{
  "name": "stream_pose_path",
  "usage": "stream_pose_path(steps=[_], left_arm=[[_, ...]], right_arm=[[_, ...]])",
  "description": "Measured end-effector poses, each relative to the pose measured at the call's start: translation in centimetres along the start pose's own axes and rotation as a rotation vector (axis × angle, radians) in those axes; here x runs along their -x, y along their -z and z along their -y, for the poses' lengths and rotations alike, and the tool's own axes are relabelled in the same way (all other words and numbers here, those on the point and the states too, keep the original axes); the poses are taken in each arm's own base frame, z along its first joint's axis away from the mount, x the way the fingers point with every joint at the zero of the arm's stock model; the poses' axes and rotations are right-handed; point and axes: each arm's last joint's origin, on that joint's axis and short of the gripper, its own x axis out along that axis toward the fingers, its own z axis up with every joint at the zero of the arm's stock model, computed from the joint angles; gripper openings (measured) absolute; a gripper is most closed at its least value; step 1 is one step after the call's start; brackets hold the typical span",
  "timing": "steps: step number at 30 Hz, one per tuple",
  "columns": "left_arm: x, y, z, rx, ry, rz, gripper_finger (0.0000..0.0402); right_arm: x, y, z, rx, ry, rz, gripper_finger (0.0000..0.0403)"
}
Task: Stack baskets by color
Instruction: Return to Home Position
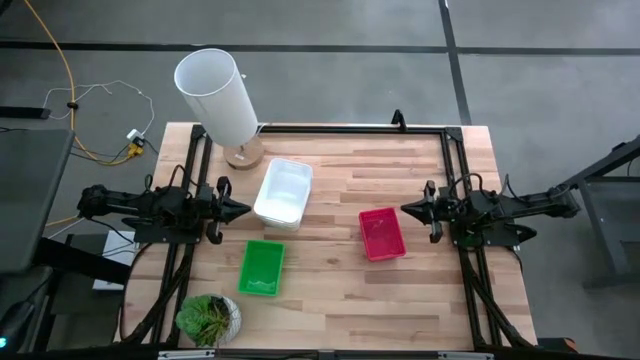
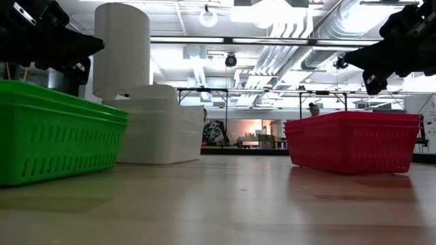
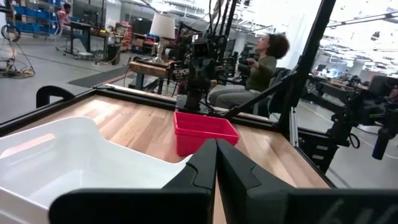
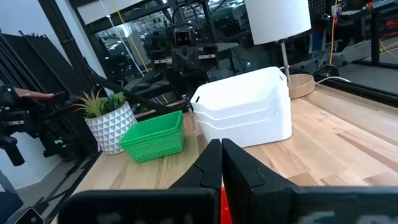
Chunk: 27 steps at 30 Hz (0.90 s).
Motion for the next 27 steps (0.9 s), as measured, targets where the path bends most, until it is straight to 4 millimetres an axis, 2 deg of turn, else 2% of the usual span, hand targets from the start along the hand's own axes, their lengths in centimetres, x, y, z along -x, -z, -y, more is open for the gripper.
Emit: stream_pose_path(steps=[27], left_arm=[[0.00, 0.00, -0.02, 0.000, 0.000, 0.000, 0.0000]], right_arm=[[0.25, -0.46, 0.22, -0.012, 0.018, 0.057, 0.0000]])
